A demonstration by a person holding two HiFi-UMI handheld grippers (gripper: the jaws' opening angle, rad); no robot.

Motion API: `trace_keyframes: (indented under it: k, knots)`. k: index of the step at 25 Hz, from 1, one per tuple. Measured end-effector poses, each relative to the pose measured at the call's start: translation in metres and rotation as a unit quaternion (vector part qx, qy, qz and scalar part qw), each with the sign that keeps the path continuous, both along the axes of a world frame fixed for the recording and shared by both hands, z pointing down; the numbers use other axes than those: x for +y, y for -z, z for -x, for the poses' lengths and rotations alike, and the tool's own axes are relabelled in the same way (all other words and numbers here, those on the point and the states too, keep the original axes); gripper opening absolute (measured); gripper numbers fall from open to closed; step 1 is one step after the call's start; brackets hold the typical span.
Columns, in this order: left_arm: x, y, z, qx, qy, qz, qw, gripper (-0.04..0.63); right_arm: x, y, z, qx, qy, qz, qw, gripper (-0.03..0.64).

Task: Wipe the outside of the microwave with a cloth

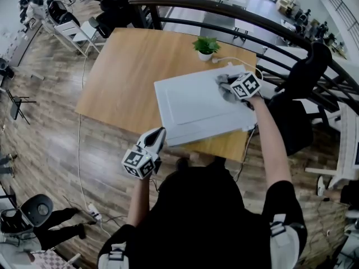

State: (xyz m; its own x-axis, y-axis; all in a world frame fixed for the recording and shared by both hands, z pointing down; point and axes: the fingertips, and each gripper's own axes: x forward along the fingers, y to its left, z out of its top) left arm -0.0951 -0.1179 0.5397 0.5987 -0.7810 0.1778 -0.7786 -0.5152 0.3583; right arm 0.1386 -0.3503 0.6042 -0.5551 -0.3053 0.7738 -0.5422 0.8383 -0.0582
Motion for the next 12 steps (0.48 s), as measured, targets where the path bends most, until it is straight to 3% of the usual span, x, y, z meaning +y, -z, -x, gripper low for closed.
trace_keyframes:
  k: [12]
  knots:
    - [-0.012,0.004,-0.031,-0.003,-0.002,0.002,1.0000,0.003,-0.014,0.001,-0.047,-0.011,-0.020,0.000,1.000,0.060]
